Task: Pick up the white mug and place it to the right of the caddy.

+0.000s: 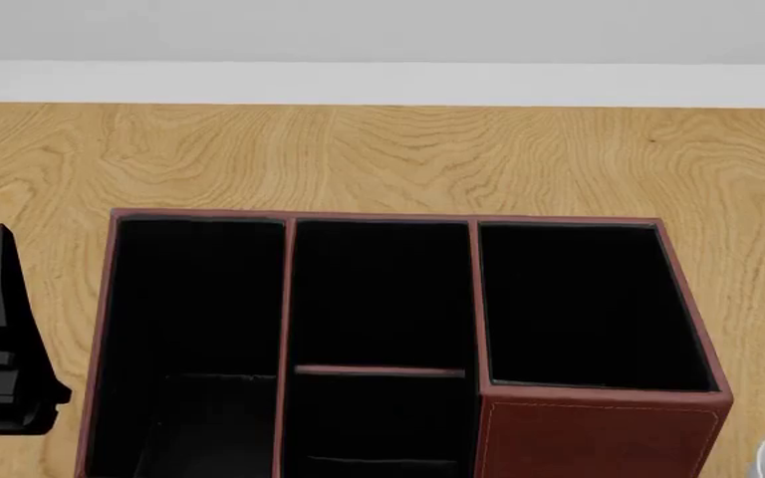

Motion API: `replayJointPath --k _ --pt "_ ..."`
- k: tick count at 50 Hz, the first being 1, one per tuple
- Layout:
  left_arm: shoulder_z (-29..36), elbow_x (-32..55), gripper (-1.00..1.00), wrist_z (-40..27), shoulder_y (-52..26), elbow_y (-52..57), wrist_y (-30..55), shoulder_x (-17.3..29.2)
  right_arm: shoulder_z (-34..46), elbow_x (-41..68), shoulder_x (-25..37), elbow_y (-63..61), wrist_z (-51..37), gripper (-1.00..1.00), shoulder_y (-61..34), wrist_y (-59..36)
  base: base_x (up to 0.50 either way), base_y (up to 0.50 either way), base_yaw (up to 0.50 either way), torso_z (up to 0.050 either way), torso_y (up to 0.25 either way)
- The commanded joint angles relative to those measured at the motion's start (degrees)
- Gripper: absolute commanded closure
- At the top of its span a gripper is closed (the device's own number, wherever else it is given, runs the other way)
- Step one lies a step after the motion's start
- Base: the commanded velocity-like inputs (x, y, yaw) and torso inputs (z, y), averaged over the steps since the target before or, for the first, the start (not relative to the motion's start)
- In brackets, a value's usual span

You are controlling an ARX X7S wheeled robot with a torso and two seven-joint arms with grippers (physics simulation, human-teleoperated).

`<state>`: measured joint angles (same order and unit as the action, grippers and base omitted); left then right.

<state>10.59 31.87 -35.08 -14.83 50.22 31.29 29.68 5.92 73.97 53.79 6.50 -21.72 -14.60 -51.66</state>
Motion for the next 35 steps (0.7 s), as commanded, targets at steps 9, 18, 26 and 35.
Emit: replayJointPath --k 9,18,26,35 --pt "0.2 0.3 -1.00 -0.3 -0.3 0.1 0.0 0.3 2.2 -4.6 -2.3 3.7 2.9 1.00 -1.9 0.7 0.01 0.00 0.01 0.000 0.000" --pt "0.1 0.6 -1.00 -0.6 -0.3 0.4 0.1 0.4 2.0 -4.4 -2.3 3.9 3.2 1.00 -1.6 1.0 0.01 0.00 0.01 0.000 0.000" --pt "0.2 0.9 -1.00 -0.9 -0.3 0.9 0.3 0.6 1.2 -3.4 -1.8 2.5 2.2 -1.00 -0.8 0.7 0.00 0.00 0.00 0.000 0.000" --pt "0.0 1.1 -1.00 -1.0 -0.2 0.9 -0.1 0.7 0.3 -2.3 -1.2 0.6 0.8 -1.00 0.0 0.4 0.00 0.00 0.00 0.000 0.000"
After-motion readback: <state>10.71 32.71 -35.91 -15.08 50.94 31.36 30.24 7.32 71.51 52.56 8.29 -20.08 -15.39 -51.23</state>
